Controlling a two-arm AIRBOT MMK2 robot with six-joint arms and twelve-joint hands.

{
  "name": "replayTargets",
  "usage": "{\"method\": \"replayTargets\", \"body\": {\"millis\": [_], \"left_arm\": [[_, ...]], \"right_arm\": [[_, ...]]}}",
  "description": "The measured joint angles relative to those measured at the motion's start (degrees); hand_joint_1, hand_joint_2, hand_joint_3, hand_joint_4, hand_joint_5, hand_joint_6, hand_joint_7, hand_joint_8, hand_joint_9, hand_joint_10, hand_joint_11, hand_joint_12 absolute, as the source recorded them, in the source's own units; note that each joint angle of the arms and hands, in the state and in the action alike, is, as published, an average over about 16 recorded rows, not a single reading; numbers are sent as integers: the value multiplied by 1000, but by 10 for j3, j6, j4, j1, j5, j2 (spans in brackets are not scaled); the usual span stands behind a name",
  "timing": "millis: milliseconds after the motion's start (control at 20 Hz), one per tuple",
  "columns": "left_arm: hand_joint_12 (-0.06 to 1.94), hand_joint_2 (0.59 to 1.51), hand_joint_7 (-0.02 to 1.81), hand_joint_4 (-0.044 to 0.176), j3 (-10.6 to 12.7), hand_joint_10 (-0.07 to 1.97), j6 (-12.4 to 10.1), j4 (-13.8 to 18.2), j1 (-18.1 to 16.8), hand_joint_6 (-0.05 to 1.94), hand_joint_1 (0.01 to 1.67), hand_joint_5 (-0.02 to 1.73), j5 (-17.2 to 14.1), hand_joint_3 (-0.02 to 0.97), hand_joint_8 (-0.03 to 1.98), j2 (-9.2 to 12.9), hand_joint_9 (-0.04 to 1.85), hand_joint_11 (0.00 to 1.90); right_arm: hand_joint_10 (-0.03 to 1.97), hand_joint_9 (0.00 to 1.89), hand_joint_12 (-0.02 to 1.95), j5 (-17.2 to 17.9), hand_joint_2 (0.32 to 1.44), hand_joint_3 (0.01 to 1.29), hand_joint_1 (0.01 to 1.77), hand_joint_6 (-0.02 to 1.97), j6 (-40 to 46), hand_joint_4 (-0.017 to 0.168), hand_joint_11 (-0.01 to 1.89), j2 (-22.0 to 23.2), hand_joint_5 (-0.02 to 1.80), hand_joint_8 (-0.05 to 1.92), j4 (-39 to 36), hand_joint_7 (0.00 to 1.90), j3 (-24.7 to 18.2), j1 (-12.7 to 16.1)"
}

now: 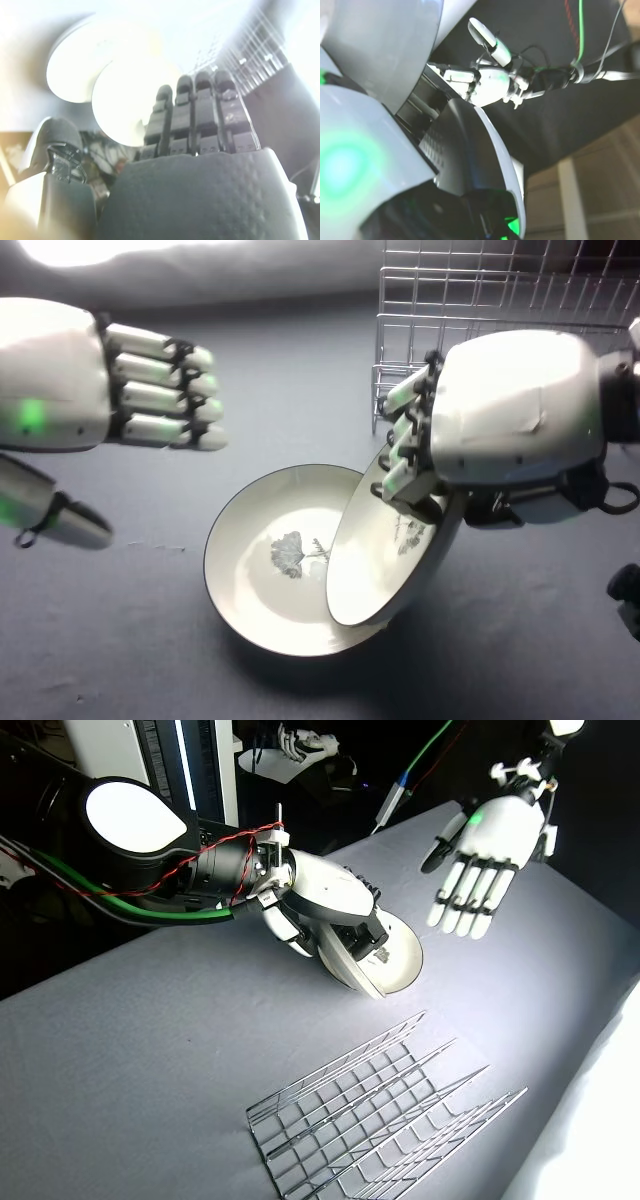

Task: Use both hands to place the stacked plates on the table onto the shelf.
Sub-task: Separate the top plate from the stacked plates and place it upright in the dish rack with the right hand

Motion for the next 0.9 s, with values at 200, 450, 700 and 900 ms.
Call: {"method": "replayTargets", "body": {"millis": [200,450,700,900], "left_arm": [[113,1205,128,1,-2,9,0,20,-6,7,13,97,3,4,15,25,101,43],[114,1204,120,1,15,9,1,38,-1,7,13,93,-1,2,15,42,97,37],[114,1203,108,1,41,9,2,45,6,7,14,86,-8,1,15,49,90,31],[113,1203,100,1,66,9,4,45,13,7,16,80,-16,0,15,49,84,26]], "right_arm": [[1385,799,1636,-8,1067,13,1289,1110,0,-2,506,4,795,1018,71,879,-4,8],[1370,807,1628,-17,1068,12,1301,1143,3,-1,506,6,811,1014,174,901,-6,21],[1359,820,1625,-27,1067,13,1307,1157,7,-1,509,6,812,1009,277,915,-6,35],[1366,817,1635,-39,1067,13,1312,1158,12,-1,501,6,807,1021,348,915,-2,48]]}}
